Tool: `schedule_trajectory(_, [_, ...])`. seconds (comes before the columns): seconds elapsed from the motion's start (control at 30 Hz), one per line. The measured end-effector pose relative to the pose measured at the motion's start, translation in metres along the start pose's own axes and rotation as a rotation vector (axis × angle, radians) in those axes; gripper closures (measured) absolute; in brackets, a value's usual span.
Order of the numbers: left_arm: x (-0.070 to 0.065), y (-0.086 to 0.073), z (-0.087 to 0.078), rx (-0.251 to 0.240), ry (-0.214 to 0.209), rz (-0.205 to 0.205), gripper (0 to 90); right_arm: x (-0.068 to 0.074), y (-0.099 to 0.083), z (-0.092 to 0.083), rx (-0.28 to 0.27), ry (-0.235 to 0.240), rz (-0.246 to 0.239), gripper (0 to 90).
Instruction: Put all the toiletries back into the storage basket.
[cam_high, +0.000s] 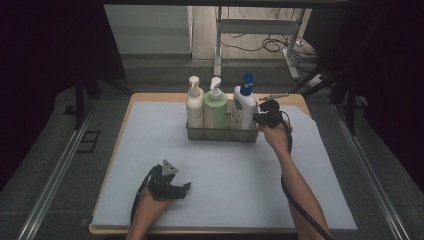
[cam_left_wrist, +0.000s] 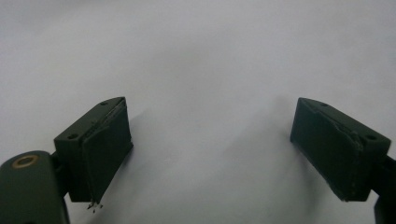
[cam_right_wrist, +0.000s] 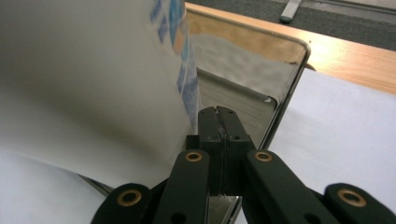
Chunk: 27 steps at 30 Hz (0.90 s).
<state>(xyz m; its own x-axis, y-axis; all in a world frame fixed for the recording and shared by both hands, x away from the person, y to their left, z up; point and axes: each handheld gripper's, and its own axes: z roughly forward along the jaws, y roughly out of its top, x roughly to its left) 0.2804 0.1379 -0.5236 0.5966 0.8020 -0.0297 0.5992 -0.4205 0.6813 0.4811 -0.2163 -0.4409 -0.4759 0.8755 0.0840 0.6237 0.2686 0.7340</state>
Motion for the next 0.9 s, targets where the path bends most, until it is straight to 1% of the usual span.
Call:
schedule_trajectory(0.03, [0.000,0.000,0.000,-0.001,-0.001,-0.001,12.1,0.000,-0.001,0.002,0.005,-0.005,-0.006,89.5])
schedule_trajectory(0.1, [0.000,0.000,0.000,-0.001,-0.001,-0.001,12.1,-0.001,-0.002,0.004,0.012,-0.004,-0.004,89.6])
schedule_trajectory(0.17, [0.000,0.000,0.000,-0.001,-0.001,-0.001,12.1,-0.001,-0.004,0.006,0.013,0.004,0.015,89.6])
schedule_trajectory(0.27, [0.000,0.000,0.000,-0.001,-0.001,-0.002,12.1,0.000,-0.005,0.007,0.021,-0.002,0.012,89.6])
schedule_trajectory(0.4, [0.000,0.000,0.000,-0.001,-0.001,-0.002,12.1,0.002,-0.006,0.008,0.022,0.001,0.013,89.5])
schedule_trajectory(0.57, [0.000,0.000,0.000,-0.001,-0.001,-0.002,12.1,0.008,-0.006,0.011,0.032,0.013,-0.002,89.4])
schedule_trajectory(0.63, [0.000,0.000,0.000,-0.001,0.000,-0.001,12.1,0.010,-0.006,0.012,0.031,0.007,-0.007,89.5])
schedule_trajectory(0.73, [0.000,0.000,0.000,-0.001,-0.001,-0.002,12.1,0.010,-0.007,0.012,0.032,0.014,0.004,89.5])
schedule_trajectory(0.83, [0.000,0.000,0.000,-0.001,-0.001,-0.001,12.1,0.010,-0.007,0.012,0.037,0.018,-0.001,89.6])
schedule_trajectory(0.9, [0.000,0.000,0.000,-0.001,-0.001,-0.001,12.1,0.011,-0.007,0.013,0.038,0.027,0.005,89.5])
